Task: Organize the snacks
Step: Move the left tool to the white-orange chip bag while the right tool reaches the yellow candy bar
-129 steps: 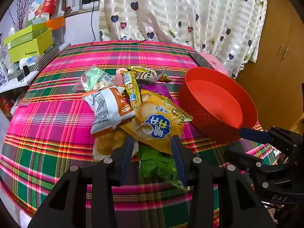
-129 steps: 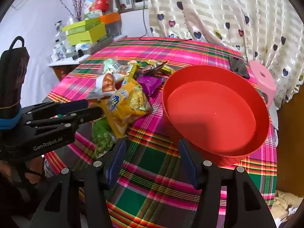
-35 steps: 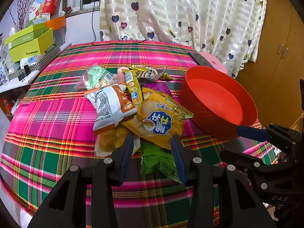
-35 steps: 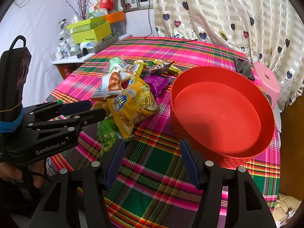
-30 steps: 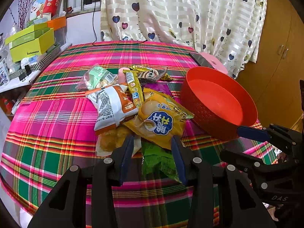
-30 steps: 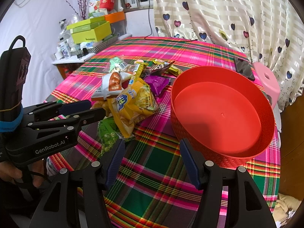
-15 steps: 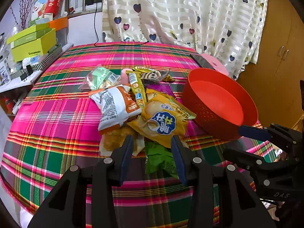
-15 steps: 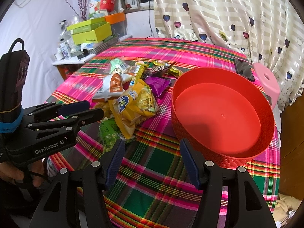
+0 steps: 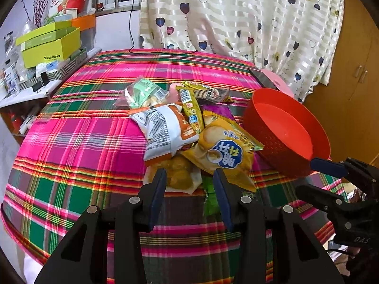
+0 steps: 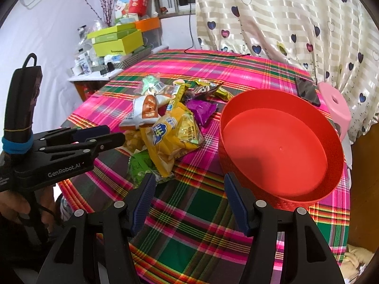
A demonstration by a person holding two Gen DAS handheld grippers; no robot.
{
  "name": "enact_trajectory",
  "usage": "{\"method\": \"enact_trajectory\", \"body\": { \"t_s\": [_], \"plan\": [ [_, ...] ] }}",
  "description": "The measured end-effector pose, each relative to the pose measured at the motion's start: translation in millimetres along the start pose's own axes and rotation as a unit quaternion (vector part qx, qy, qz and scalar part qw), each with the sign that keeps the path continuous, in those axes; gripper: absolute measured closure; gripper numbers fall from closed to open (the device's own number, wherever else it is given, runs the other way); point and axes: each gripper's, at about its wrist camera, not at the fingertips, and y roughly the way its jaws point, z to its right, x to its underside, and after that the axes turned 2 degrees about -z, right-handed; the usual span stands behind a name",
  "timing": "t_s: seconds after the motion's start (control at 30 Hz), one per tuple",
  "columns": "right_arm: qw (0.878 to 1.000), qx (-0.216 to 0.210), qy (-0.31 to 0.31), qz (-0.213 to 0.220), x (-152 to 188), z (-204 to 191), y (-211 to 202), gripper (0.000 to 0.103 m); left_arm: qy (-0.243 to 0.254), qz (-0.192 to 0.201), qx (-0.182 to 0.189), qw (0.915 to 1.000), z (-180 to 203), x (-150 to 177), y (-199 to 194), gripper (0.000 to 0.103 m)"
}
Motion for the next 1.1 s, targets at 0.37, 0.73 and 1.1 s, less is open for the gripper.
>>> {"method": "enact_trajectory", "body": {
  "t_s": [0.37, 0.73, 1.1],
  "plan": [
    [1.000, -0.009, -0.011, 0.008, -12, -6, 5, 0.043, -0.023, -0.001, 0.000, 0.9997, -19, -3, 4, 0.061],
    [0.999, -0.015, -0.029, 0.008, -24, -16, 15, 0.043, -0.049, 0.000, 0.029, 0.9984, -34, -16, 13, 0.060],
    [0.999, -0.013, -0.038, 0.015, -41, -19, 20, 0.043, -0.077, 0.009, 0.040, 0.9962, -42, -39, 31, 0.048]
  ]
}}
